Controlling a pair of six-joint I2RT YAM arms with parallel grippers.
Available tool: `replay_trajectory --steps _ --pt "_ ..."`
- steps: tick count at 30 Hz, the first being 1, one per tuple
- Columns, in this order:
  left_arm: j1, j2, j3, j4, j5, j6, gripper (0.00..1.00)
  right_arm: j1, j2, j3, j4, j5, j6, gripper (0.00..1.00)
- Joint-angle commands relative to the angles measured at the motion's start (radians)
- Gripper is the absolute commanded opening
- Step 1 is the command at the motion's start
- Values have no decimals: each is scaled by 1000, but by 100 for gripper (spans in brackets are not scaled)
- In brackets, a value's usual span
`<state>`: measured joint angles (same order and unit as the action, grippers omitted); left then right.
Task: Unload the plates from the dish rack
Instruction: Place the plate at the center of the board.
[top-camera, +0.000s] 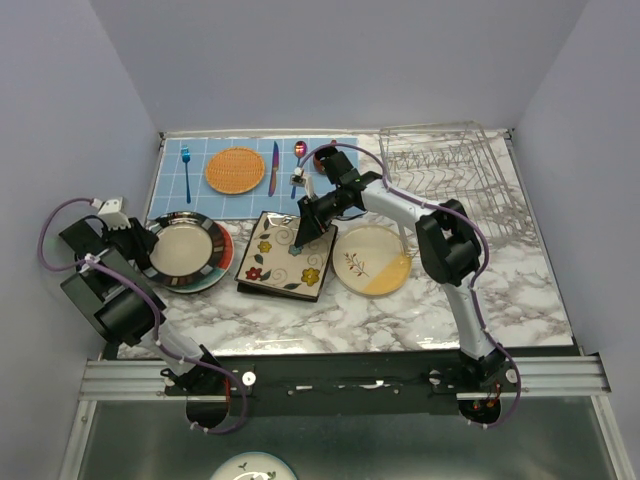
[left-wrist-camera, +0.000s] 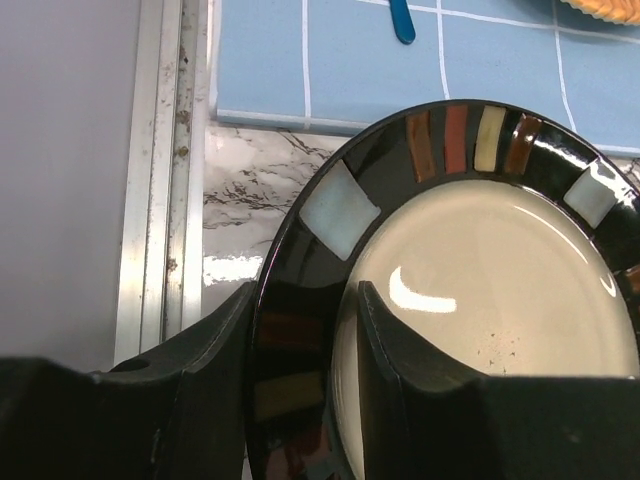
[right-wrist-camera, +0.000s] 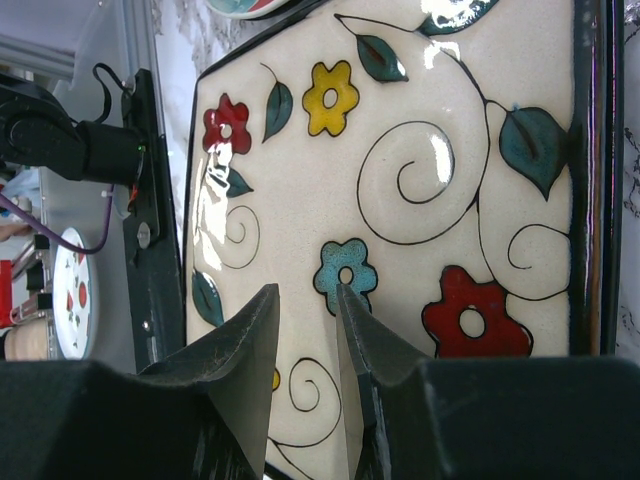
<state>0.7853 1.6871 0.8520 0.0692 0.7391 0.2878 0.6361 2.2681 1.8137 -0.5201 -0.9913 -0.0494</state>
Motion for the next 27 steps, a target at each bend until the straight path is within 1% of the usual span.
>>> replay_trajectory --steps 1,4,6,18,27 --pt "-1 88 -105 -68 -396 294 34 10 28 26 5 -3 -4 37" --pt "-1 62 -129 -68 -389 333 36 10 30 26 5 -3 -1 37" --pt "0 53 -142 -62 -388 350 35 10 30 24 5 -3 -3 37" --pt "3 45 -168 -62 -394 387 36 10 27 19 11 -4 5 37" --pt "3 10 -220 -51 -392 438 39 10 28 18 12 -4 5 37"
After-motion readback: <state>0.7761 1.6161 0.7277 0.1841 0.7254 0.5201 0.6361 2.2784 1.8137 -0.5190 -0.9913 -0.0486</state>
